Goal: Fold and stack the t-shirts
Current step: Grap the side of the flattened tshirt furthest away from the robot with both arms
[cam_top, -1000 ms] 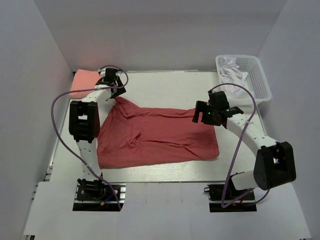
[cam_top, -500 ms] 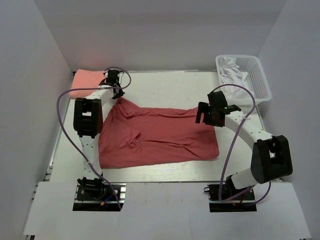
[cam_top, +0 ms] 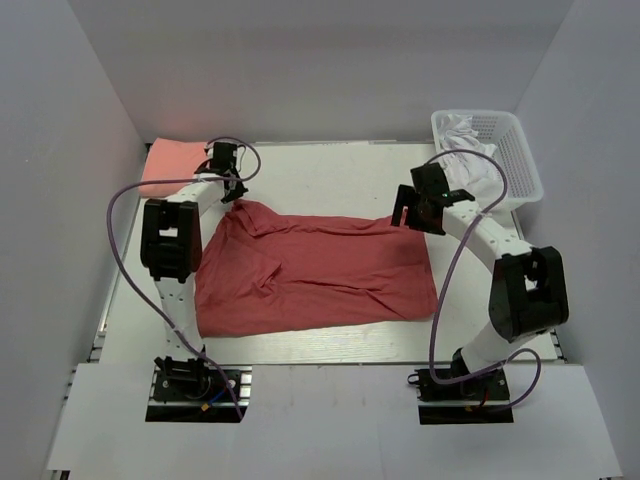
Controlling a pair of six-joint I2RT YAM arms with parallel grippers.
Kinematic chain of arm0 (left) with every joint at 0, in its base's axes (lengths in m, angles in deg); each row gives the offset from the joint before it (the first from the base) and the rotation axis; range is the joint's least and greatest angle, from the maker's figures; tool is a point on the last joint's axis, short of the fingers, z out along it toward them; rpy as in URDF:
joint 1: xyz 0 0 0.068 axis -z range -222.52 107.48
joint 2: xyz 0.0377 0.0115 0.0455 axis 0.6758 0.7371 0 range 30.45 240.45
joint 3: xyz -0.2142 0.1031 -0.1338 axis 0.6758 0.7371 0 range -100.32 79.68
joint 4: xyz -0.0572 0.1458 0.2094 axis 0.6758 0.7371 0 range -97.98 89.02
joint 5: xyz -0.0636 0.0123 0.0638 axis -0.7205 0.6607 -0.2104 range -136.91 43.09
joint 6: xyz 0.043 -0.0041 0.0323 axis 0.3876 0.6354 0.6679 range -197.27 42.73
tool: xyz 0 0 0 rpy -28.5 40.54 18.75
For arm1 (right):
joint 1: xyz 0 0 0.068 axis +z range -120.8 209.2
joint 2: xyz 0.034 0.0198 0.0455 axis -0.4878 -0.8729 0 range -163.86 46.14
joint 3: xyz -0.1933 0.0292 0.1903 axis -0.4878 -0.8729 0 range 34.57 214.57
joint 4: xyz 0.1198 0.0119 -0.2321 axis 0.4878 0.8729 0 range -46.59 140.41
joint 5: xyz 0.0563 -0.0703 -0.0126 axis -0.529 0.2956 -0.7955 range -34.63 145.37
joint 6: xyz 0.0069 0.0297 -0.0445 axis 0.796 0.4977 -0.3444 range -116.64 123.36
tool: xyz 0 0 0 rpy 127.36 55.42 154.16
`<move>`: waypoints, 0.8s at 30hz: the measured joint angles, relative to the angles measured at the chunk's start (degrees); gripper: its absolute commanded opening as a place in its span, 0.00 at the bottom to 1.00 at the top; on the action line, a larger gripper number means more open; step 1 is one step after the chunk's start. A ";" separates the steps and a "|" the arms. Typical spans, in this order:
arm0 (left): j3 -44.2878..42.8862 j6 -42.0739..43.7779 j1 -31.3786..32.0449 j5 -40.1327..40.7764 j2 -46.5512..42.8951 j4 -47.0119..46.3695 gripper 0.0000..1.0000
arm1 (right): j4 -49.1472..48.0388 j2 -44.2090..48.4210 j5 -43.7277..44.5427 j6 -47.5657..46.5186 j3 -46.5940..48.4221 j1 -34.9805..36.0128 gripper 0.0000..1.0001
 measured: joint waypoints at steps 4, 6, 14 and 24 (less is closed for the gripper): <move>1.40 0.46 0.00 0.52 -3.78 0.09 0.00 | -1.07 -5.70 2.10 -0.15 6.45 0.02 0.90; 1.75 0.59 0.00 0.72 -5.53 0.02 0.00 | -1.73 -9.20 3.28 -0.13 9.27 0.04 0.90; 3.56 0.66 0.00 0.85 -9.18 -0.50 0.00 | -4.20 -24.50 6.16 -0.11 20.83 0.04 0.87; 4.98 0.79 0.00 0.13 -9.18 -1.05 0.00 | -6.91 -29.77 8.00 0.11 21.92 0.02 0.80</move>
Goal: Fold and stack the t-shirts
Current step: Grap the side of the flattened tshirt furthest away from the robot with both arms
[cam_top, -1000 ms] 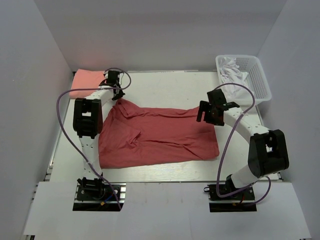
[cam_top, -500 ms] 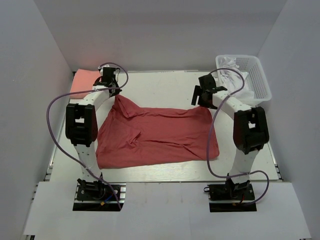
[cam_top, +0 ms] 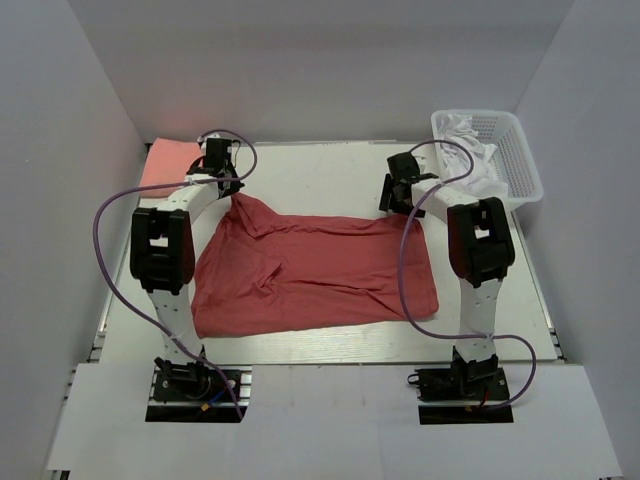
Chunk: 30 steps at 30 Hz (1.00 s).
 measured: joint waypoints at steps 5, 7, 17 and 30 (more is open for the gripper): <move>0.11 0.07 0.00 -0.90 0.00 0.11 0.00 | -1.68 1.68 1.55 0.57 -3.61 -0.02 0.74; 0.11 0.07 0.00 -1.22 0.00 0.22 0.00 | -2.29 2.40 2.29 -0.07 -4.85 -0.09 0.60; -0.07 0.44 0.00 -1.99 0.00 0.87 0.00 | -2.84 2.16 3.98 -3.43 -4.59 -0.13 0.04; -0.11 1.05 0.00 -2.10 -2.43 4.72 0.00 | -6.27 5.92 3.69 -6.03 -7.85 -0.13 0.00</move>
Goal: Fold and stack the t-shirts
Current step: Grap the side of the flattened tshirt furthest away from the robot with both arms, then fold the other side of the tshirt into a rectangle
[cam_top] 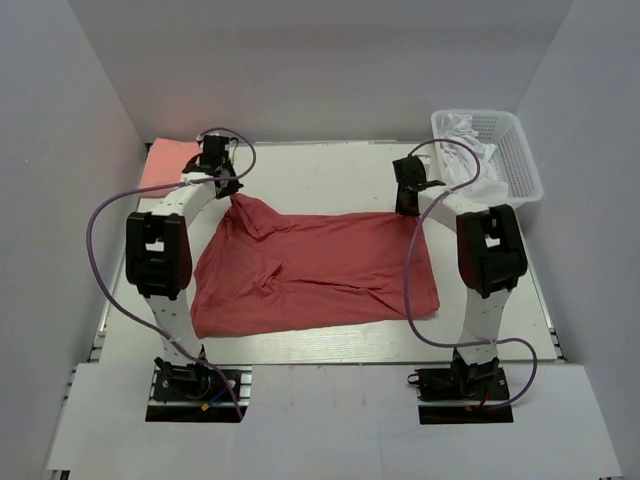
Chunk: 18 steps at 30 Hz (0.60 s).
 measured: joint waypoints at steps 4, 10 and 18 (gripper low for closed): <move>0.72 -1.25 0.00 0.15 -5.22 3.65 0.00 | -1.86 5.88 -1.01 -0.63 -4.48 0.00 0.00; 8.02 -6.54 0.31 1.38 -16.65 8.59 0.00 | -4.22 12.52 -1.40 -2.08 -8.02 0.04 0.00; 25.40 -16.61 0.52 2.56 -32.13 17.07 0.00 | -5.16 20.02 -4.79 -2.89 -14.88 0.11 0.00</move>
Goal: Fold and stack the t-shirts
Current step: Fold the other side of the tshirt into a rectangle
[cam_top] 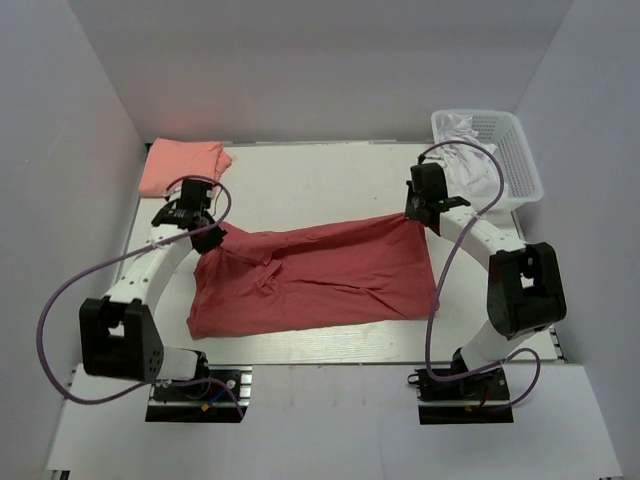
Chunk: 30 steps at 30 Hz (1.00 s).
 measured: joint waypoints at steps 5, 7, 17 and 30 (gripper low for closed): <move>4.22 -3.39 -0.09 0.00 -9.53 5.62 0.00 | 0.20 2.78 -1.18 -0.24 -1.33 0.00 0.00; 4.24 -4.02 -0.09 0.00 -13.20 6.82 0.00 | 0.24 3.61 -1.55 -0.33 -1.33 0.00 0.00; 11.50 -7.98 -0.04 -0.68 -21.42 13.27 0.00 | 0.28 7.39 -2.64 -0.35 -4.04 0.00 0.00; 25.24 -14.14 0.39 -8.15 -30.97 13.81 0.00 | 0.63 7.98 -3.21 -0.11 -6.08 0.02 0.00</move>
